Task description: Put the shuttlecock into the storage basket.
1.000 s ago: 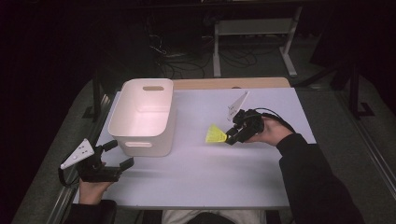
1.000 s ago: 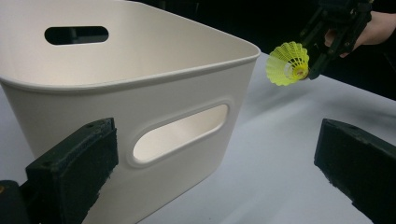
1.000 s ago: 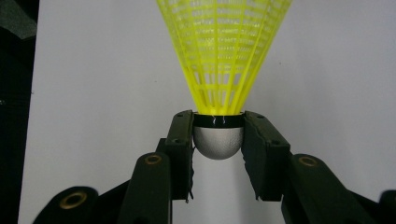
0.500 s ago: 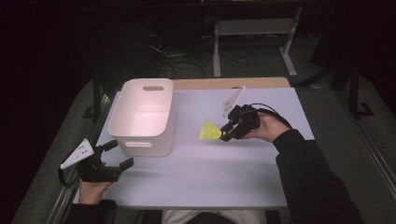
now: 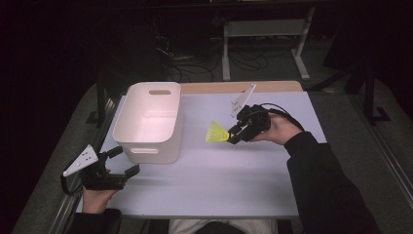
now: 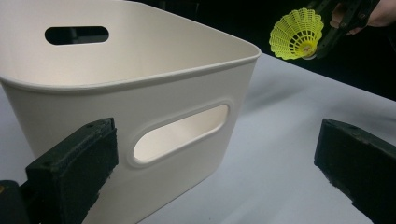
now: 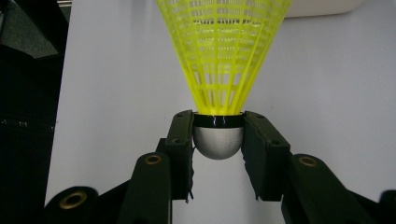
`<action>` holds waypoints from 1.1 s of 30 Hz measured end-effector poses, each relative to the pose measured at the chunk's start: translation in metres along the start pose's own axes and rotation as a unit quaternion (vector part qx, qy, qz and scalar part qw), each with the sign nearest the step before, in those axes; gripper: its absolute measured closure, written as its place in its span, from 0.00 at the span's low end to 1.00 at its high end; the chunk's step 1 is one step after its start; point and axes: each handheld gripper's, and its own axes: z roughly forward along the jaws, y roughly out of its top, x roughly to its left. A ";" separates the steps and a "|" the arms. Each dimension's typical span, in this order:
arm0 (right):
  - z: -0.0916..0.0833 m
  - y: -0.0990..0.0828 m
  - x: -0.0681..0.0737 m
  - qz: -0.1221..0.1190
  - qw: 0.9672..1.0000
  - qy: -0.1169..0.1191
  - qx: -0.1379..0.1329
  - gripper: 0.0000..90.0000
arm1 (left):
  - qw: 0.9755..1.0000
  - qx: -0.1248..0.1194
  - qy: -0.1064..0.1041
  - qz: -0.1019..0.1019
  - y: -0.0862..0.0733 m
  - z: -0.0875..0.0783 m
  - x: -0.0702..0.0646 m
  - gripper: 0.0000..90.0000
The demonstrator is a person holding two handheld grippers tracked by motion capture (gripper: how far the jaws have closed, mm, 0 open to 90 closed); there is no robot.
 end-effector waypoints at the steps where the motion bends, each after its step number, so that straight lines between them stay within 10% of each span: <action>1: 0.000 0.002 0.000 -0.001 1.000 0.000 0.000 0.70 | 1.000 -0.001 0.000 0.000 0.000 0.000 0.000 0.00; 33: -0.015 0.039 -0.003 -0.012 1.000 -0.015 -0.021 0.70 | 1.000 -0.002 0.000 0.000 0.000 -0.001 0.000 0.00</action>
